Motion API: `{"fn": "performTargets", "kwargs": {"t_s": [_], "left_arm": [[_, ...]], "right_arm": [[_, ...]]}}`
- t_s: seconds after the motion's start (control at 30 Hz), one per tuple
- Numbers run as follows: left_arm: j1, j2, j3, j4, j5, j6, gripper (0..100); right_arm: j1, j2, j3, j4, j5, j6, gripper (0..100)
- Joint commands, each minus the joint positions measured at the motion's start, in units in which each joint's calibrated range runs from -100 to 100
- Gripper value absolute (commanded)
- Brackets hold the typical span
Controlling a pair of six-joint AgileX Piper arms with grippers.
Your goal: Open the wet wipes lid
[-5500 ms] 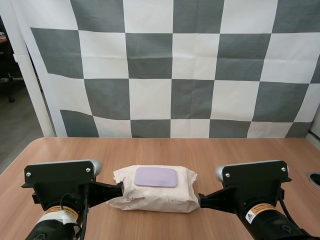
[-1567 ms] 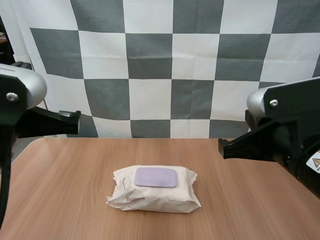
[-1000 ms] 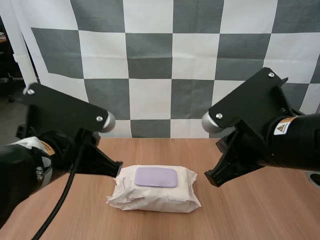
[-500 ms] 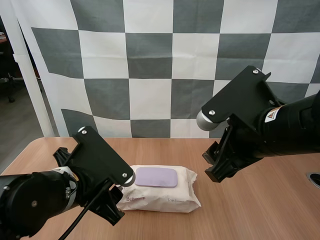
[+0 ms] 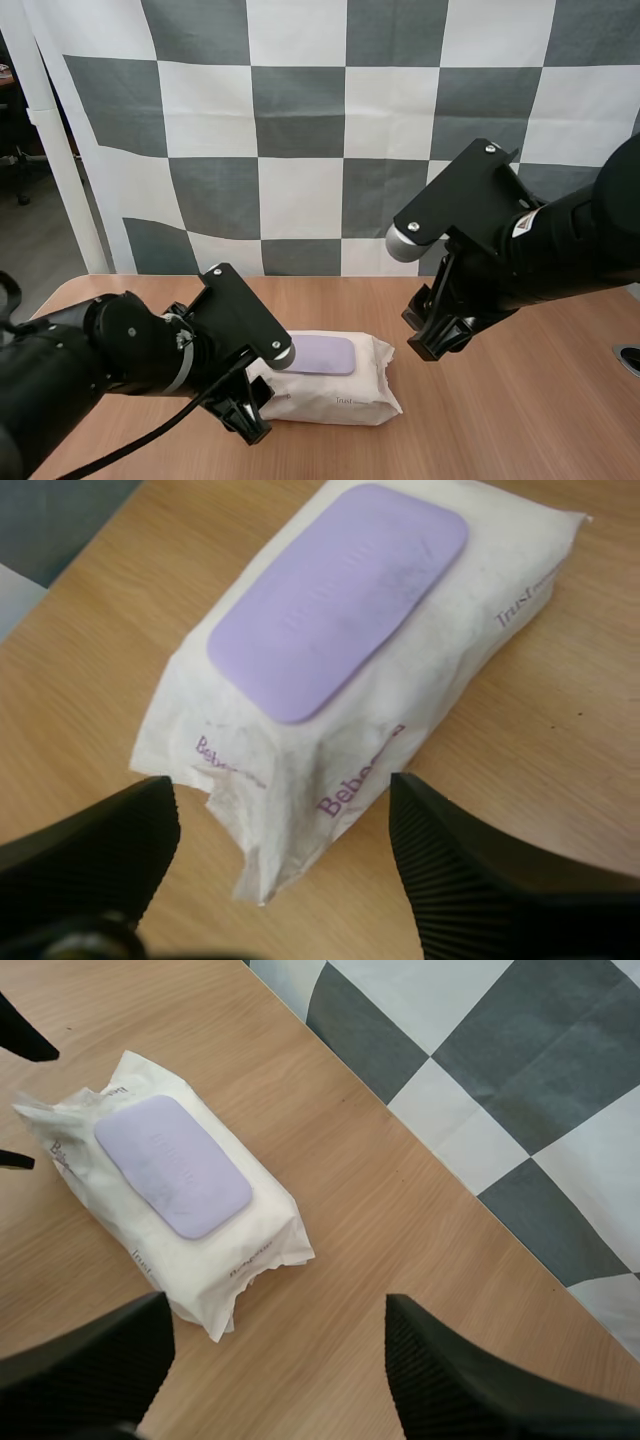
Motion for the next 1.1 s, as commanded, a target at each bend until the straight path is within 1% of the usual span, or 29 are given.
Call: {"fn": "performTargets", "kwargs": {"t_s": [0.0, 0.07, 0.17, 0.3, 0.4, 0.47, 0.5, 0.53, 0.6, 0.67, 0.7, 0.77, 0.83, 0.93, 1.07], "left_arm": [[0.05, 4.92, 0.08, -1.19, -2.15, 2.26, 96], [0.05, 8.20, 0.12, -1.19, -6.25, 3.27, 96], [0.05, 11.49, 0.26, -1.65, -7.62, 4.58, 96], [0.05, 17.95, 2.58, -7.08, -16.53, 10.58, 96], [0.05, 21.93, 3.77, -11.74, -18.11, 15.27, 94], [0.05, 24.09, 3.93, -15.08, -18.11, 18.74, 85], [0.05, 24.93, 3.93, -17.11, -18.61, 20.67, 76], [0.05, 25.52, 3.93, -19.31, -18.87, 22.44, 64], [0.05, 26.11, 3.93, -23.58, -20.22, 25.63, 38], [0.05, 25.97, 3.93, -27.95, -21.52, 28.22, 4], [0.05, 25.97, 3.93, -29.85, -21.94, 30.39, 0], [0.05, 25.97, 3.93, -32.44, -21.99, 33.48, 0], [0.05, 25.97, 3.93, -35.12, -21.83, 36.09, 0], [0.05, 25.97, 3.93, -38.27, -20.70, 39.23, 0], [0.05, 25.97, 3.49, -38.57, -16.73, 40.27, 0]], "right_arm": [[-0.01, 0.32, -0.01, -0.04, 0.02, -0.27, 100], [-0.01, 1.01, -0.01, -0.04, 0.02, -0.28, 100], [-0.01, 1.77, -0.01, -0.04, 0.02, -0.28, 100], [-0.01, 3.18, -0.01, -0.04, 0.02, -0.28, 100], [-0.01, 4.14, -0.01, 0.21, 0.02, -0.28, 100], [-0.01, 4.53, -0.01, 0.45, 0.02, -0.28, 100], [-0.01, 4.93, -0.01, 0.45, 0.02, -0.28, 100], [-0.01, 5.29, -0.01, 0.45, 0.02, -0.28, 100], [-0.01, 5.70, -0.01, 0.45, 0.02, -0.28, 100], [-0.01, 5.73, -0.01, 0.45, 0.02, -0.28, 100], [-0.01, 5.73, -0.01, 0.45, 0.02, -0.28, 100], [-0.01, 5.73, -0.01, 0.45, 0.02, -0.59, 100], [-0.01, 5.73, -0.01, 0.82, 0.02, -2.22, 100], [-0.01, 6.01, 0.43, 3.58, 0.02, -6.45, 100], [-0.01, 7.57, 3.52, 8.25, 0.02, -13.06, 100]]}}
